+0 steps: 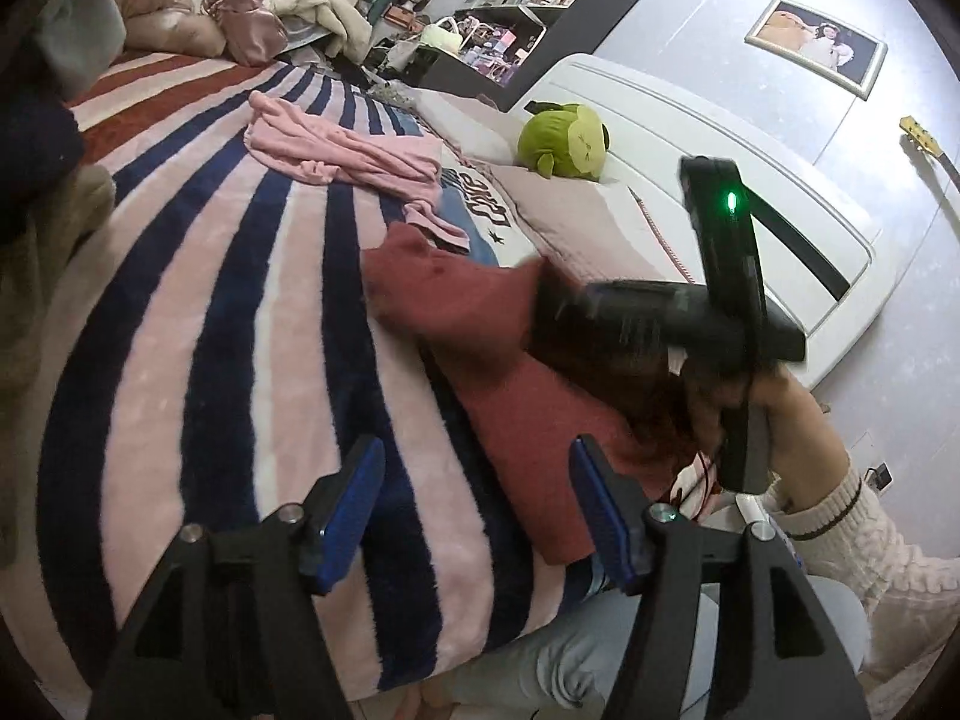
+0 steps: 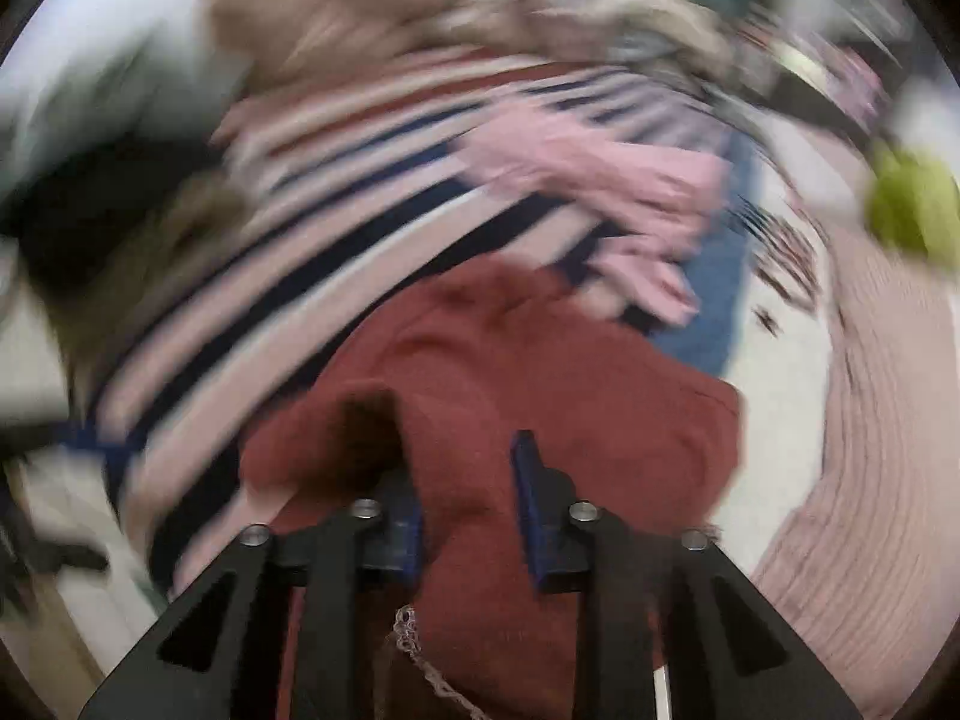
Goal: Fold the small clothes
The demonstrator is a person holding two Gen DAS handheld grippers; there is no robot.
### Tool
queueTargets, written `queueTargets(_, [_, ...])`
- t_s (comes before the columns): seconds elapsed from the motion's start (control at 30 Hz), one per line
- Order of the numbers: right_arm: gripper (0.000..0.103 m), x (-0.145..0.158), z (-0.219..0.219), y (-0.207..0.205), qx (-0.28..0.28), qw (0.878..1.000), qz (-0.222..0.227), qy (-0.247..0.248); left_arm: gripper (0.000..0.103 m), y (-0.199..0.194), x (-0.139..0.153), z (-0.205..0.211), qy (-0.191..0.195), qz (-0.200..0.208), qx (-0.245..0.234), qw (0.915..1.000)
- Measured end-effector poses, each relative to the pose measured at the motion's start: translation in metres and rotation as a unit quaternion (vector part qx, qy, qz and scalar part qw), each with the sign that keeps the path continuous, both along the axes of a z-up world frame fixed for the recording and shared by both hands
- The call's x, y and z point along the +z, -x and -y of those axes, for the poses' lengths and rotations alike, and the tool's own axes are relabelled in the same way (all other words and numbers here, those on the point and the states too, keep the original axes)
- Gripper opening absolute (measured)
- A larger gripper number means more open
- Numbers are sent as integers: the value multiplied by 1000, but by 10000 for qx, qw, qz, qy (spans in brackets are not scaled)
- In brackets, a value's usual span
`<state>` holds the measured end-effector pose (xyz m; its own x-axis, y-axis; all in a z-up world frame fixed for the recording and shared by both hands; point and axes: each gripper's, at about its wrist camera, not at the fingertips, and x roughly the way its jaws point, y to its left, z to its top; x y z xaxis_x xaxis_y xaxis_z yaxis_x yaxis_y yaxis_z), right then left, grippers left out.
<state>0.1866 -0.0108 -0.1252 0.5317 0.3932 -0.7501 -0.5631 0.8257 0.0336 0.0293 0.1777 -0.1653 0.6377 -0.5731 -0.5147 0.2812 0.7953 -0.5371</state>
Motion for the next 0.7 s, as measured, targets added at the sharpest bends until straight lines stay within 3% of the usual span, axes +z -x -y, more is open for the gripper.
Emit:
queueTargets(0.07, [12, 2, 43, -22, -852, 9962, 1, -192, 60, -2, -2, 1, 80, 1, -87, 9999])
queueTargets(0.13, [12, -7, 79, -38, -1497, 9887, -47, 102, 61, -9, -1, 8, 146, -11, -184, 9997])
queueTargets(0.2, [13, -22, 121, -51, -1883, 9803, -594, -109, 63, -15, -3, 18, 197, -40, -340, 9992])
queueTargets(0.27, [16, -23, 148, -43, -1793, 9771, -858, -758, 66, -24, -6, 28, 298, -79, -525, 9981])
queueTargets(0.33, [36, -15, 158, -23, -1575, 9801, -727, -966, 67, -30, -10, 34, 387, -138, -629, 9972])
queueTargets(0.37, [40, -12, 157, -12, -1428, 9823, -685, -1005, 68, -33, -13, 37, 415, -181, -658, 9968])
queueTargets(0.5, [40, -18, 140, 22, -713, 9850, -1080, -1141, 68, -44, -25, 53, 489, -389, -790, 9949])
queueTargets(0.57, [26, -35, 129, 28, -579, 9845, -1321, -995, 66, -45, -32, 62, 576, -468, -865, 9935])
queueTargets(0.6, [7, -43, 125, 29, -492, 9837, -1414, -1001, 51, -45, -33, 66, 569, -480, -890, 9932])
queueTargets(0.63, [5, -51, 120, 33, -332, 9810, -1585, -1068, 43, -43, -35, 69, 508, -490, -940, 9931])
queueTargets(0.7, [5, -56, 120, 41, -230, 9826, -1544, -1009, 40, -36, -34, 74, 365, -451, -1047, 9928])
